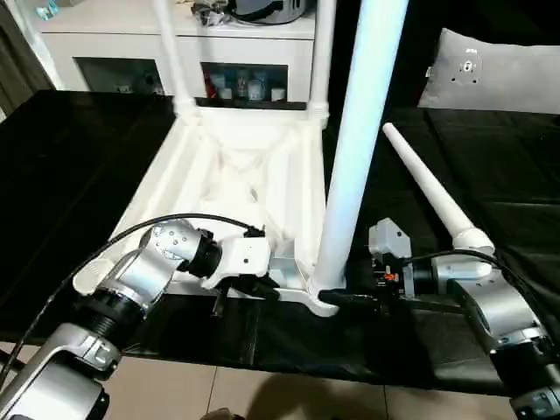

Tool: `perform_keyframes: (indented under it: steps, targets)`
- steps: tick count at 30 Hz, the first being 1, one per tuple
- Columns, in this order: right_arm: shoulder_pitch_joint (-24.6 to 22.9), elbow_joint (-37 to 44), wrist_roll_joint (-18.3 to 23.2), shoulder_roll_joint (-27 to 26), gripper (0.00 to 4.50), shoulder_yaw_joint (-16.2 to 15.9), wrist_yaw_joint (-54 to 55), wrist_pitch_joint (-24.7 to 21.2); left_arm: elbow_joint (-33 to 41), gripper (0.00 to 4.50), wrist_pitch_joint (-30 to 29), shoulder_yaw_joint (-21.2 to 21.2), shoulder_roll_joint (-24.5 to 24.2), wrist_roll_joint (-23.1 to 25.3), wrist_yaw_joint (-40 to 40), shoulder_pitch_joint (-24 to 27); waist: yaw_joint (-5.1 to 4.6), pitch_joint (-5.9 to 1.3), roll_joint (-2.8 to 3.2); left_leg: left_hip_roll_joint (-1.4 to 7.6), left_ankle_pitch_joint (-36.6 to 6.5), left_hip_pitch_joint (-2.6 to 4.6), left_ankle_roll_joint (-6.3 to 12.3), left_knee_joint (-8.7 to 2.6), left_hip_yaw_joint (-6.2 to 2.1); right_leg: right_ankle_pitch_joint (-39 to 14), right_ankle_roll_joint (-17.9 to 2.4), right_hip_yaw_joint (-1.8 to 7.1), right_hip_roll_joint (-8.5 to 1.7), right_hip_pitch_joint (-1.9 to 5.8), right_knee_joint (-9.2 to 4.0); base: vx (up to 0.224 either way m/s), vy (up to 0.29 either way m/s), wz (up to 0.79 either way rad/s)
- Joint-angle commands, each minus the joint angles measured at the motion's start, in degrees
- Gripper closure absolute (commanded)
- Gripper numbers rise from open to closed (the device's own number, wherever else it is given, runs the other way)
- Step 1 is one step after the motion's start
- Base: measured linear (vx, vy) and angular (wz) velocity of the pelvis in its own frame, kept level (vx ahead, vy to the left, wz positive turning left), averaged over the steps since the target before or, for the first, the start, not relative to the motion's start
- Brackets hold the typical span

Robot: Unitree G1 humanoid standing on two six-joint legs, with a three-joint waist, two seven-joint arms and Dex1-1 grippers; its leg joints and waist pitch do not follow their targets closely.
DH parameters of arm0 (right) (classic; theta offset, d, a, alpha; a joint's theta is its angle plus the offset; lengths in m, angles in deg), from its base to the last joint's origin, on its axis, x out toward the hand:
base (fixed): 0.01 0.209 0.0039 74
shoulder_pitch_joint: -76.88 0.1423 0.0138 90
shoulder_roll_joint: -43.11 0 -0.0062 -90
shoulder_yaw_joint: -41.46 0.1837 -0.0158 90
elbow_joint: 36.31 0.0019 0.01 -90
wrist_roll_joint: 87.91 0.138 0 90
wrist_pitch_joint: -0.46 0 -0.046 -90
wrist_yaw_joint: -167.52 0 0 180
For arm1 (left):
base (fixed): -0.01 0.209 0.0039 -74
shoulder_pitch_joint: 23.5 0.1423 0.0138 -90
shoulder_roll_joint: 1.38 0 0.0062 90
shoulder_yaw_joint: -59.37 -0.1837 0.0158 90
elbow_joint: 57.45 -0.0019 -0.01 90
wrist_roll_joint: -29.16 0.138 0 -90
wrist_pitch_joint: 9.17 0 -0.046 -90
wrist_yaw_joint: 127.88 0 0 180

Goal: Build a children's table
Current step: Rotate leg to tighten

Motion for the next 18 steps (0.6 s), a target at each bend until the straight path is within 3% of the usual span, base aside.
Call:
perform_keyframes:
  steps: [1,9,18]
  targets:
    - [0.9,-0.3,0.4,-0.1,1.07,-0.9,-1.2,0.0,0.2,4.50,2.5,-1.5,0.2,0.6,2.1,-1.7,-0.23,-4.50,-0.70,3.09,-12.3,1.11,3.97,-3.97,-0.66,-17.2,-12.3,2.68,-3.92,2.84,-3.42,0.000,0.000,0.00]
    - [0.7,-0.6,0.7,0.0,1.74,-1.4,-2.3,-0.1,-0.8,4.50,3.5,-1.3,0.1,0.7,2.4,-2.0,-0.17,-4.51,-0.61,3.18,-12.0,1.15,4.02,-3.98,-0.69,-16.9,-12.5,2.66,-3.91,2.81,-3.35,0.000,0.000,0.00]
    - [-1.2,1.2,1.8,-0.9,1.87,-1.5,-2.2,-1.4,-1.4,4.50,3.2,-0.6,0.1,0.1,1.9,-1.8,-0.12,-4.50,-0.51,3.21,-12.1,1.19,3.97,-3.99,-0.68,-16.5,-12.7,2.67,-3.93,2.83,-3.35,0.000,0.000,0.00]
